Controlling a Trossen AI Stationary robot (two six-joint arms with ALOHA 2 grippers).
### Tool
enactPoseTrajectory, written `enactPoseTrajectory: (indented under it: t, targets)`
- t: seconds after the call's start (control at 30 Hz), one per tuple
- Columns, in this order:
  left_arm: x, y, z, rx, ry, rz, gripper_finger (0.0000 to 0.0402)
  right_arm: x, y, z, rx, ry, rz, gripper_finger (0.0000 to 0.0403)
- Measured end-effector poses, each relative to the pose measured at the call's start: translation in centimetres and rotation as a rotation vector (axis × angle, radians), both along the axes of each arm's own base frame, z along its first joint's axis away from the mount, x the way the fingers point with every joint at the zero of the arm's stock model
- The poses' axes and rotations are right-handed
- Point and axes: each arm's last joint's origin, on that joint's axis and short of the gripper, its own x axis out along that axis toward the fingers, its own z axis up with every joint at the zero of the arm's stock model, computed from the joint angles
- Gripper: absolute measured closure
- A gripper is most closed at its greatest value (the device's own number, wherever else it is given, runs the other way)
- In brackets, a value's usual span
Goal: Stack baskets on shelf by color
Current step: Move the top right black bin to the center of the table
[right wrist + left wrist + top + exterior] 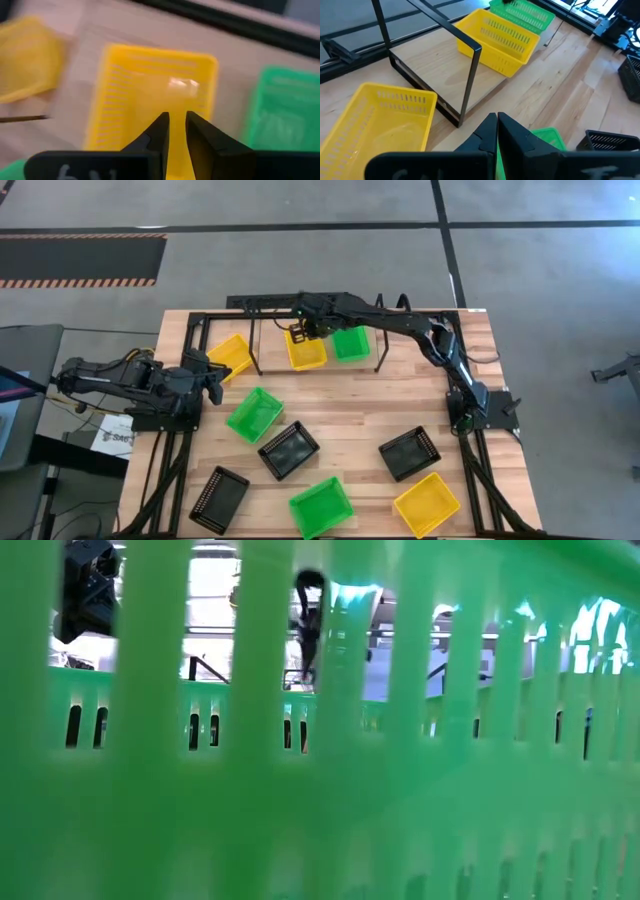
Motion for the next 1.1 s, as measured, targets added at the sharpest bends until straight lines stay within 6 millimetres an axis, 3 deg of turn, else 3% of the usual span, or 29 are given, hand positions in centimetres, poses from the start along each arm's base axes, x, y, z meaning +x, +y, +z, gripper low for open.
enactPoseTrajectory:
  t: [0.2, 0.27, 0.47, 0.6, 0.7, 0.9, 1.1]
  targets:
    - [0.0, 0.0, 0.0, 0.001, 0.005, 0.000, 0.0401, 0.1, 1.4, 5.3, -0.058, -0.134, 0.178, 0.0320]
    - [0.0, 0.0, 0.0, 0.001, 0.006, -0.001, 0.0401, -0.8, 2.2, 6.6, -0.014, -0.162, 0.230, 0.0321]
    - [0.0, 0.0, -0.1, -0.001, 0.008, -0.005, 0.0401, -4.5, 6.8, 10.0, 0.091, -0.068, 0.310, 0.0321]
    - [-0.1, 0.0, -0.1, -0.002, 0.012, -0.006, 0.0401, -7.0, 10.9, 11.4, 0.175, 0.030, 0.300, 0.0321]
    - [-0.1, 0.0, -0.1, -0.001, 0.014, -0.006, 0.0401, -8.3, 14.1, 11.9, 0.203, 0.102, 0.256, 0.0321]
    - [-0.1, 0.0, -0.1, -0.006, 0.016, -0.013, 0.0401, -8.9, 20.3, 12.3, 0.218, 0.062, 0.173, 0.0321]
    - [-0.1, -0.1, -0.1, -0.012, 0.019, -0.026, 0.0402, -8.4, 26.5, 10.3, 0.238, 0.057, 0.038, 0.0321]
